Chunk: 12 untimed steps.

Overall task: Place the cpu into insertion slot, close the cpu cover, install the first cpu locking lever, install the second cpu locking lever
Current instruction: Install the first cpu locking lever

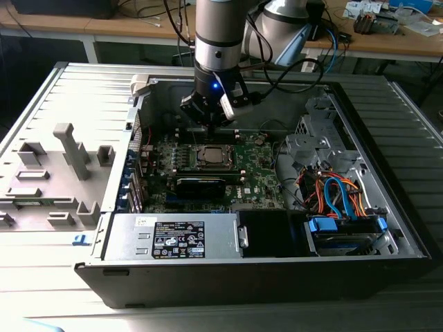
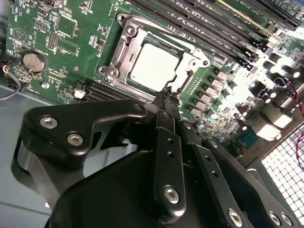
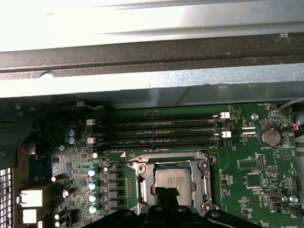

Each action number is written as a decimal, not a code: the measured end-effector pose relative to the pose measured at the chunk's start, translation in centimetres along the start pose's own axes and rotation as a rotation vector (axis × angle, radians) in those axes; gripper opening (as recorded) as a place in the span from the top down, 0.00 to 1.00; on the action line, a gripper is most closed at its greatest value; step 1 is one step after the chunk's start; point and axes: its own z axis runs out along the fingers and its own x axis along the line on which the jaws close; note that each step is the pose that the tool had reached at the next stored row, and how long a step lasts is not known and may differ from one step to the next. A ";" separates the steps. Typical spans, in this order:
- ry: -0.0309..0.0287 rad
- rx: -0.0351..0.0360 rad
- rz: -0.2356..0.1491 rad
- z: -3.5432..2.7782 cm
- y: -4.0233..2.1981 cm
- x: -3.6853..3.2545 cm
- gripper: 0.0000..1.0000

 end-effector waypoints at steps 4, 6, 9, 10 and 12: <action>0.0000 -0.0001 0.000 0.01 -0.01 0.23 0.89; 0.0000 -0.0001 0.000 0.01 -0.02 0.31 0.89; 0.0000 -0.0001 0.000 0.01 -0.02 0.49 0.89; 0.0000 0.0000 0.000 0.02 -0.03 0.55 0.89; 0.0000 0.0000 0.000 0.02 -0.03 0.67 0.89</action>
